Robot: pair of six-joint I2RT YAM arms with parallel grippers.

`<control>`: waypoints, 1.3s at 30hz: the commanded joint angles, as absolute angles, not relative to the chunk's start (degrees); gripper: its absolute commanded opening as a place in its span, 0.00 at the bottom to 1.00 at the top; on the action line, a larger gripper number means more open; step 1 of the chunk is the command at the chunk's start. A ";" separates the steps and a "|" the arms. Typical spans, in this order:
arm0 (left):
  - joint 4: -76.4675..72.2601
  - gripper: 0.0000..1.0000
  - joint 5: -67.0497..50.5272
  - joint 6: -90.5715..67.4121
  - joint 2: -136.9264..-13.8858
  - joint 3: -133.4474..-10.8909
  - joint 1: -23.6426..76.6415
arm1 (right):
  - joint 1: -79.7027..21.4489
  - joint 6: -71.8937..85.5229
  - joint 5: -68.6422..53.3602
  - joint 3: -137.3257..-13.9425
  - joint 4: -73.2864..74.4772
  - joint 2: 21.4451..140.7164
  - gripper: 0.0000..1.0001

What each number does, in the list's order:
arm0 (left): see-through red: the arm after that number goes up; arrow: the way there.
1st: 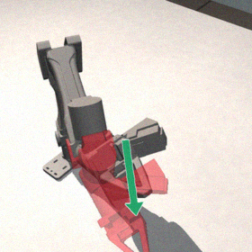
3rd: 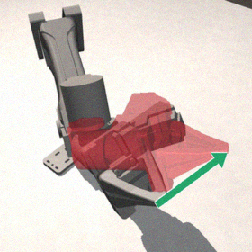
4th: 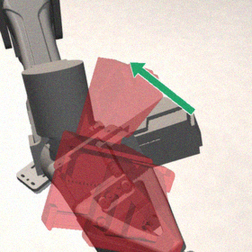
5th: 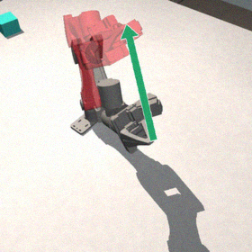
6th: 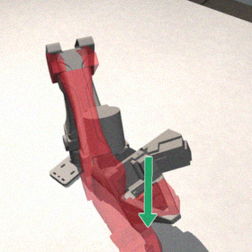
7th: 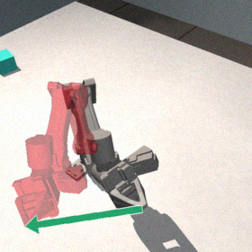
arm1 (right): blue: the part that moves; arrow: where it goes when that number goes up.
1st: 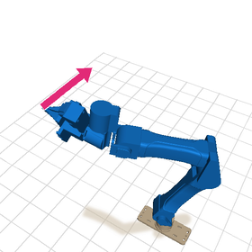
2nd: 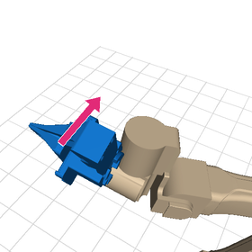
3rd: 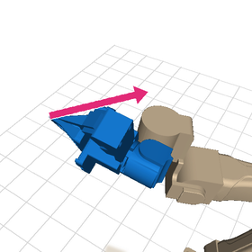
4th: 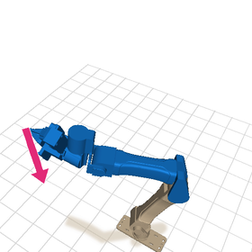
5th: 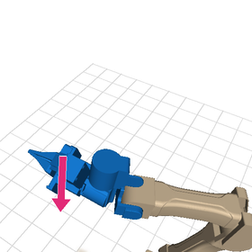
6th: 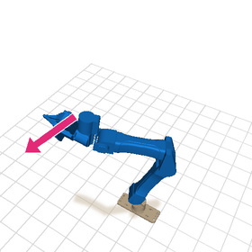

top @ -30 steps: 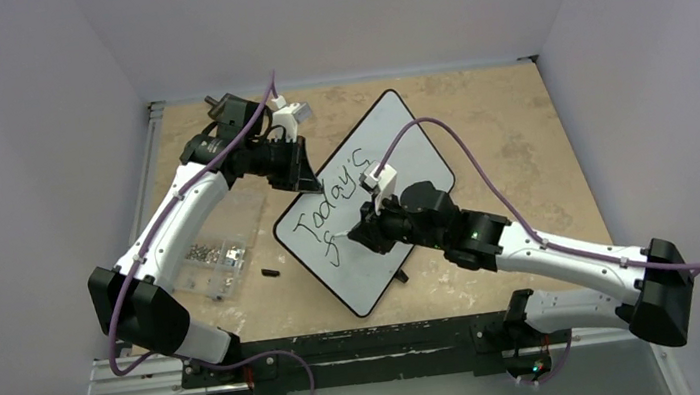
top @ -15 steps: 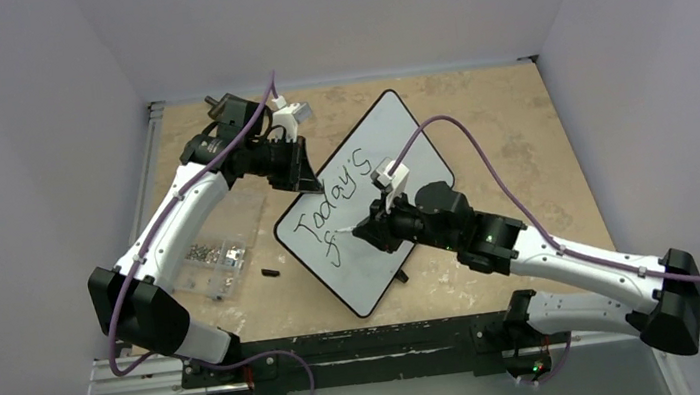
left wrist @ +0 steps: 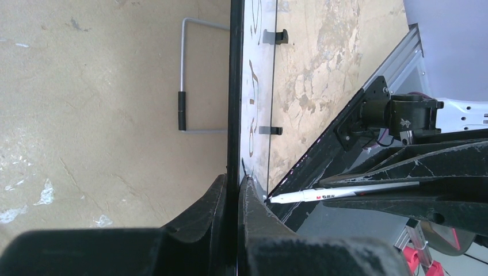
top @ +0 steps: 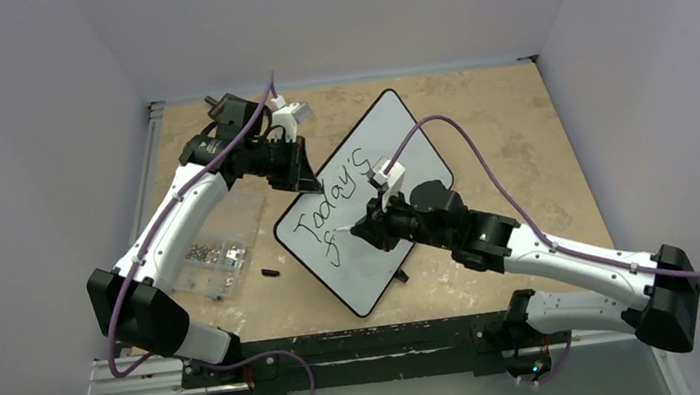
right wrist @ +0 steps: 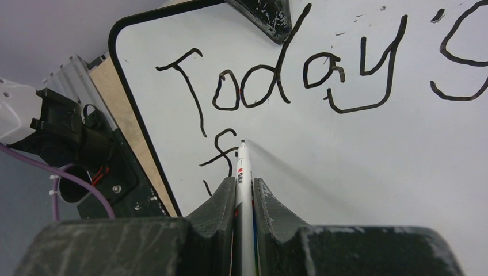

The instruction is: Write a sentence on the whiteboard

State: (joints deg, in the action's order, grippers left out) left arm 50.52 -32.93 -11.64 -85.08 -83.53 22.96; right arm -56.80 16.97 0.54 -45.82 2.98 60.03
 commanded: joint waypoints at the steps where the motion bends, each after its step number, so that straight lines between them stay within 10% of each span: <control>1: 48.65 0.00 -25.75 -10.72 -83.06 -83.50 22.41 | -56.44 17.46 1.16 -46.29 0.46 60.65 0.00; 39: 48.60 0.00 -25.93 -10.74 -83.51 -83.52 22.39 | -56.35 18.38 7.03 -45.80 3.45 62.43 0.00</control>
